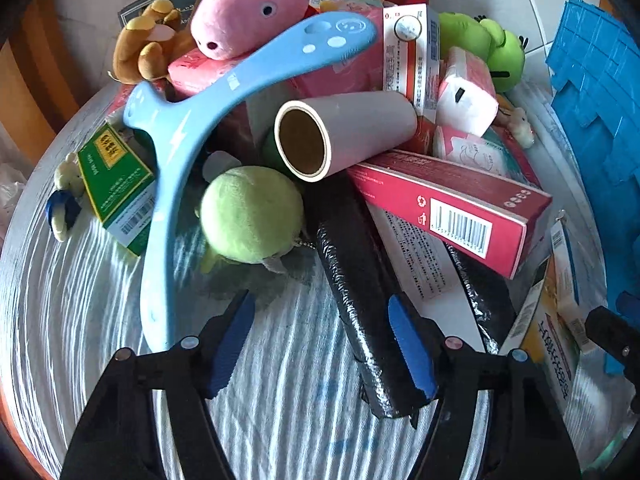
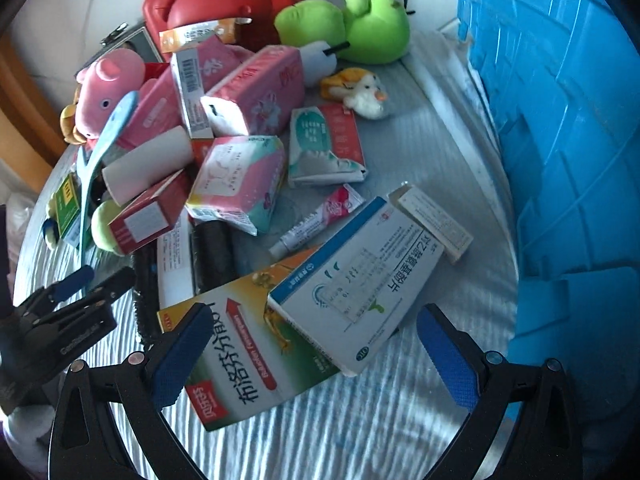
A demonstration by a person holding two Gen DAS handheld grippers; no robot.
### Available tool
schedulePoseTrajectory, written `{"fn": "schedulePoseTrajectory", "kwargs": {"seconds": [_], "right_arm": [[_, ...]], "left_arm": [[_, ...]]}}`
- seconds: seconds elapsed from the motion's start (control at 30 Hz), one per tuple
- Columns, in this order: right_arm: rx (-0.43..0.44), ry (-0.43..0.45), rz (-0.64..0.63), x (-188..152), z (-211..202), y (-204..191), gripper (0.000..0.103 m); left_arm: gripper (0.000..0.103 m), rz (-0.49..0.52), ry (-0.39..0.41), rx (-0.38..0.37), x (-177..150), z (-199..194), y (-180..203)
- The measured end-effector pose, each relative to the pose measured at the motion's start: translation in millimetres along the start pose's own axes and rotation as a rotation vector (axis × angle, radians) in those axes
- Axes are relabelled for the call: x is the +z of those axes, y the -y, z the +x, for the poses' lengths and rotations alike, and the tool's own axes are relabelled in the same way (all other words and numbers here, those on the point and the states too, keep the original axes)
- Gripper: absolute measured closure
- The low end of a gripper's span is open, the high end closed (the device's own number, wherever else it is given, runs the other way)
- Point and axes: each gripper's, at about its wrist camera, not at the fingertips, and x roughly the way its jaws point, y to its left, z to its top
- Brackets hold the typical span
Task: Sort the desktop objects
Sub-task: 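Grasp the black wrapped roll with the left gripper while the right grasps the orange-green medicine box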
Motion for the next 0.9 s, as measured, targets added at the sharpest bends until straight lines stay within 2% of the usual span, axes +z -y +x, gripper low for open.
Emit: {"fn": "schedulePoseTrajectory", "kwargs": {"seconds": [0.2,0.37,0.47,0.5,0.53,0.7,0.9], "right_arm": [[0.033,-0.073,0.070,7.1,23.7,-2.0,0.000],[-0.074,-0.052,0.052,17.8,38.4,-12.5,0.000],[-0.096,-0.080,0.038,18.0,40.2,-16.2,0.000],[-0.103,-0.091,0.014,15.3,40.0,-18.6,0.000],[-0.112,-0.103,-0.021,10.8,39.1,-21.8,0.000],[-0.149,-0.113,-0.106,-16.8,28.9,-27.2,0.000],[-0.159,-0.124,-0.084,-43.2,15.7,-13.7,0.000]], "left_arm": [[0.032,0.006,0.028,0.016,10.8,10.4,7.4],[0.034,-0.033,0.015,0.025,8.5,6.9,-1.4],[0.043,-0.043,-0.040,0.026,-6.9,9.1,-9.2],[0.048,-0.042,-0.082,0.043,-15.2,13.5,-11.9],[0.051,-0.029,-0.040,0.064,-23.0,12.3,-13.4],[0.054,-0.052,-0.043,0.066,-53.9,16.4,-30.5],[0.054,-0.072,-0.043,0.071,-79.5,27.2,-46.8]]}}
